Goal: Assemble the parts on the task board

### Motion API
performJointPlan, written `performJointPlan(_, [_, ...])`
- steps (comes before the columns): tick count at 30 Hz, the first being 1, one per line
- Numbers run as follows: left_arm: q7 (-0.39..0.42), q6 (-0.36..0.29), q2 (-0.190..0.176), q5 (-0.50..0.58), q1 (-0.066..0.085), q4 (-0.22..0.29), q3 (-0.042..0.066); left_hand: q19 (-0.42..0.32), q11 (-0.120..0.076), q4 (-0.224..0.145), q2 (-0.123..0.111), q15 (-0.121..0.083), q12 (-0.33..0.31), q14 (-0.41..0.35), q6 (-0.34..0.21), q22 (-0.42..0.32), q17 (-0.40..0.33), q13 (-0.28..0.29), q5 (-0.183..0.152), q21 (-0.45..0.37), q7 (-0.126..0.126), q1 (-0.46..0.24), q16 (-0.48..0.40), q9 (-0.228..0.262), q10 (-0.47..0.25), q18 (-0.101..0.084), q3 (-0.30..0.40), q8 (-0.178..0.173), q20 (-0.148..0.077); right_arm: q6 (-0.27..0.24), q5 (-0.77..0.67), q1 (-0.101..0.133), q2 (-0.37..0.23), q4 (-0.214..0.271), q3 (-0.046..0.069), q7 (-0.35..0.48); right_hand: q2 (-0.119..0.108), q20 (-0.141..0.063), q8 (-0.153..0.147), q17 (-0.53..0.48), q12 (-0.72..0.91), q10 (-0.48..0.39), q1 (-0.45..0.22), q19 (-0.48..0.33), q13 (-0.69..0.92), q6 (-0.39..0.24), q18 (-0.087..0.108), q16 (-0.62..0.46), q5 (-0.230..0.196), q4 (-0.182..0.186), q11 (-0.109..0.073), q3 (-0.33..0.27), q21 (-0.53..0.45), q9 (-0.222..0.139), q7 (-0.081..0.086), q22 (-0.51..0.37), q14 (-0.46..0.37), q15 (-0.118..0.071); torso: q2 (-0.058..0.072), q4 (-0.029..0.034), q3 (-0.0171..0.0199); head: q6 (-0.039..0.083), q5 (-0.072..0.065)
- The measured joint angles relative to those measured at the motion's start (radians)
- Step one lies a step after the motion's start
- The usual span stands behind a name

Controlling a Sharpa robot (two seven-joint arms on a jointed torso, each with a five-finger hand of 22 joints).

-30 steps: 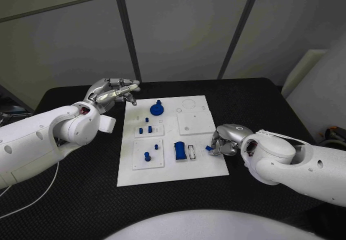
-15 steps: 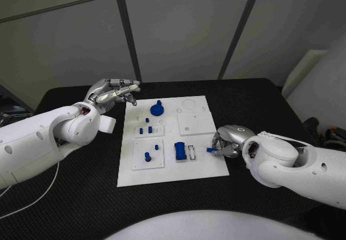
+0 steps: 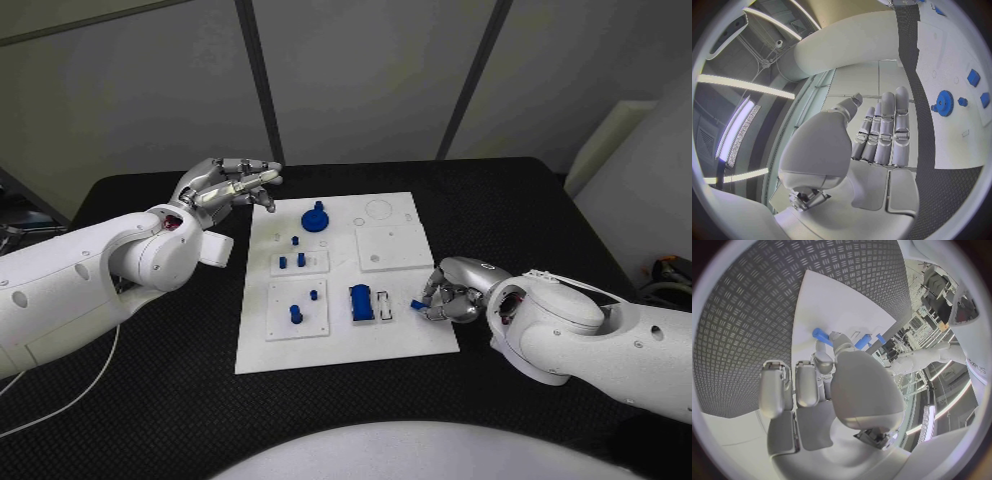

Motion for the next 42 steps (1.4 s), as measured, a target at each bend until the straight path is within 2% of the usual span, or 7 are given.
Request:
performJointPlan(8, [0.000, 0.000, 0.002, 0.000, 0.000, 0.000, 0.000, 0.000, 0.000, 0.000, 0.000, 0.000, 0.000, 0.000, 0.000, 0.000, 0.000, 0.000, 0.000, 0.000, 0.000, 0.000, 0.000, 0.000, 0.000, 0.000, 0.000, 0.000, 0.000, -0.065, 0.062, 0.002, 0.023, 0.015, 0.001, -0.004, -0.009, 0.000, 0.000, 0.003, 0.004, 0.007, -0.009, 0.000, 0.004, 0.002, 0.000, 0.006, 0.000, 0.007, -0.003, 0.013, 0.004, 0.000, -0.002, 0.000, 0.000, 0.000, 0.000, -0.0016, 0.0010, -0.001, 0.001])
performJointPlan(15, [0.000, 0.000, 0.005, 0.000, 0.000, -0.001, 0.000, 0.000, 0.000, 0.000, 0.000, 0.000, 0.000, 0.000, 0.000, 0.000, 0.000, 0.000, 0.000, 0.000, 0.000, 0.000, 0.000, 0.000, 0.000, 0.000, 0.000, 0.000, 0.000, -0.101, 0.103, 0.005, 0.063, 0.000, 0.002, -0.004, -0.023, 0.000, 0.000, 0.007, 0.009, 0.009, -0.023, 0.000, 0.009, 0.005, 0.000, 0.006, 0.000, 0.020, -0.002, 0.028, 0.004, 0.001, -0.005, 0.000, 0.000, 0.000, 0.000, -0.0013, 0.0012, 0.000, 0.000])
performJointPlan(19, [0.000, 0.000, 0.005, 0.000, 0.000, 0.000, 0.000, 0.000, 0.000, 0.000, 0.000, 0.000, 0.000, 0.000, 0.000, 0.000, 0.000, 0.000, 0.000, 0.000, 0.000, 0.000, 0.000, 0.000, 0.000, 0.000, 0.000, 0.000, 0.000, -0.112, 0.122, 0.007, 0.078, -0.016, 0.002, -0.004, -0.033, 0.000, 0.000, 0.010, 0.015, 0.009, -0.032, 0.000, 0.013, 0.009, 0.000, 0.009, 0.000, 0.026, -0.002, 0.034, 0.004, 0.028, -0.009, 0.000, 0.000, 0.000, 0.000, -0.0007, 0.0011, 0.001, 0.001])
performJointPlan(24, [-0.001, 0.001, 0.005, 0.000, 0.000, 0.000, 0.000, 0.000, 0.000, 0.000, 0.000, 0.000, 0.000, 0.000, 0.000, 0.000, 0.000, 0.000, 0.000, 0.000, 0.000, 0.000, 0.000, 0.000, 0.000, 0.000, 0.000, 0.000, 0.000, -0.116, 0.143, 0.008, 0.104, -0.039, 0.002, -0.005, -0.040, 0.000, 0.000, 0.011, 0.016, 0.016, -0.054, 0.000, 0.016, 0.015, 0.000, 0.009, 0.000, 0.040, -0.002, 0.048, 0.008, 0.034, -0.014, 0.000, 0.000, 0.000, 0.001, -0.0007, 0.0005, 0.000, 0.004])
performJointPlan(36, [-0.003, 0.003, 0.005, 0.000, 0.000, 0.002, 0.000, 0.000, 0.000, 0.000, 0.000, 0.000, 0.000, 0.000, 0.000, -0.001, 0.000, 0.000, 0.000, 0.000, 0.000, 0.000, 0.000, 0.000, 0.000, 0.000, 0.000, 0.000, 0.000, -0.081, 0.189, 0.011, 0.146, -0.076, 0.004, -0.006, -0.049, 0.000, 0.001, 0.013, 0.023, 0.023, -0.129, 0.000, 0.026, 0.021, 0.000, 0.013, -0.006, 0.090, -0.002, 0.059, 0.008, 0.046, -0.021, 0.000, 0.000, 0.000, 0.000, -0.0014, 0.0005, -0.005, 0.007])
performJointPlan(39, [-0.003, 0.004, 0.005, 0.000, 0.000, 0.002, 0.000, 0.000, 0.000, 0.000, 0.000, 0.000, 0.000, 0.000, 0.000, -0.001, 0.000, 0.000, 0.000, 0.000, 0.000, 0.000, 0.000, 0.000, 0.000, 0.000, 0.000, 0.000, 0.000, -0.077, 0.195, 0.011, 0.152, -0.078, 0.003, -0.006, -0.054, 0.000, 0.002, 0.013, 0.027, 0.023, -0.148, 0.000, 0.031, 0.024, 0.000, 0.014, 0.021, 0.100, -0.002, 0.052, 0.008, 0.049, -0.018, 0.000, 0.000, 0.000, 0.000, -0.0016, 0.0006, -0.005, 0.007])
performJointPlan(42, [-0.004, 0.005, 0.006, 0.000, 0.000, 0.002, 0.000, 0.000, 0.000, 0.000, 0.000, 0.000, 0.000, 0.000, 0.000, -0.001, 0.000, 0.000, 0.000, 0.000, 0.000, 0.000, 0.000, 0.000, 0.000, 0.000, 0.000, 0.000, 0.000, -0.073, 0.200, 0.011, 0.154, -0.082, 0.003, -0.006, -0.053, 0.000, 0.007, 0.015, 0.027, 0.023, -0.156, 0.000, 0.033, 0.022, 0.000, 0.014, 0.026, 0.105, -0.002, 0.046, 0.008, 0.051, -0.016, 0.000, 0.000, 0.000, 0.000, -0.0019, 0.0011, -0.004, 0.007])
